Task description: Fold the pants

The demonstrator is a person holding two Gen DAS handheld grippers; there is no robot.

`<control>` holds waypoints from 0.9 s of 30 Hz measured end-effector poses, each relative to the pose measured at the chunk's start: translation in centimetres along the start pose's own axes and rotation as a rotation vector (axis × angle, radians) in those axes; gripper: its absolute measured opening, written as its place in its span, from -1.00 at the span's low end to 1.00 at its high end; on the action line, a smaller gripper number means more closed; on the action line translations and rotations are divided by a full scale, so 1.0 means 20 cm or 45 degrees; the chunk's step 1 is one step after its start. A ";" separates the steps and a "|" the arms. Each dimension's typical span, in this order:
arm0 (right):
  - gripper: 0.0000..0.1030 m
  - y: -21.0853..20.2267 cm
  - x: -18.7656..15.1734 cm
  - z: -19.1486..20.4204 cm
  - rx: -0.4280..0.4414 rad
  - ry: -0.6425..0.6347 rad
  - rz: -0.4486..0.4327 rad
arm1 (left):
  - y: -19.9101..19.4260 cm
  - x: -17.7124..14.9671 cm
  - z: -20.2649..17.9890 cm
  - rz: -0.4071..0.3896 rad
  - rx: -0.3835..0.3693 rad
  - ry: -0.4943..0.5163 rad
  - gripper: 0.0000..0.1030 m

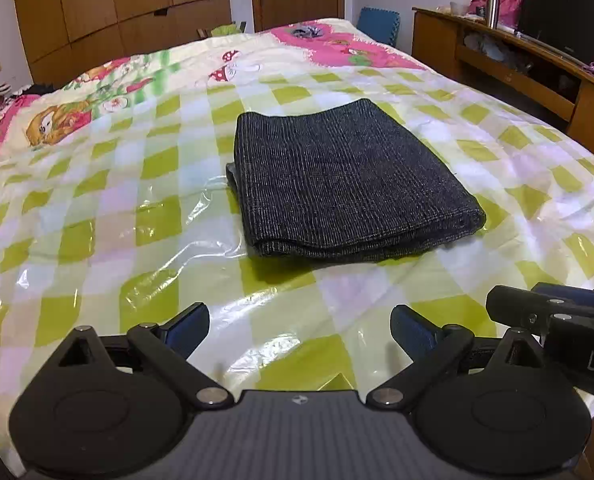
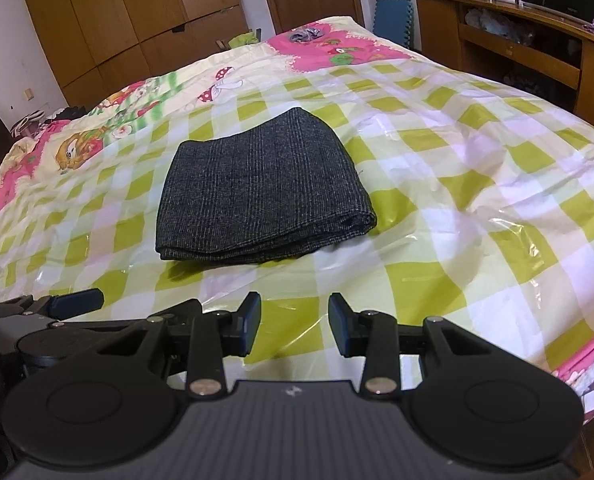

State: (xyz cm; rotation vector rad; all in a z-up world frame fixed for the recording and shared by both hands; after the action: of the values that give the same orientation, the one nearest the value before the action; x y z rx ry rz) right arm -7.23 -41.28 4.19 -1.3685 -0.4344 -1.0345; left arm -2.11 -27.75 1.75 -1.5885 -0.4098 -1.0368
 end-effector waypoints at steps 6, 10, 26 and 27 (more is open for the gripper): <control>-0.25 0.01 0.01 0.00 0.011 -0.026 0.015 | 0.02 -0.01 0.01 0.028 0.008 -0.023 1.00; -0.25 0.02 0.01 0.00 0.013 -0.029 0.021 | 0.03 -0.01 0.01 0.043 0.012 -0.034 1.00; -0.24 0.03 -0.01 -0.02 0.011 -0.028 0.033 | 0.04 -0.01 0.01 0.055 -0.004 -0.033 1.00; -0.24 0.04 -0.01 -0.02 0.008 -0.028 0.034 | 0.04 -0.01 0.01 0.054 -0.004 -0.035 1.00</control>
State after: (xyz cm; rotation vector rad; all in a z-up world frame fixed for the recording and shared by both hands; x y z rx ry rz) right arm -6.88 -41.75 3.55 -1.3779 -0.4340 -0.9963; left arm -1.60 -27.76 1.06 -1.6088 -0.3919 -0.9847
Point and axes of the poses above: each gripper's, at about its wrist camera, not at the fingertips, and y roughly the way its jaws point, z to its left, x to its top, the point moved 2 cm from there along y, roughly the way its jaws point, and after that the axes turned 11 degrees about -z, right-handed, at the moved point
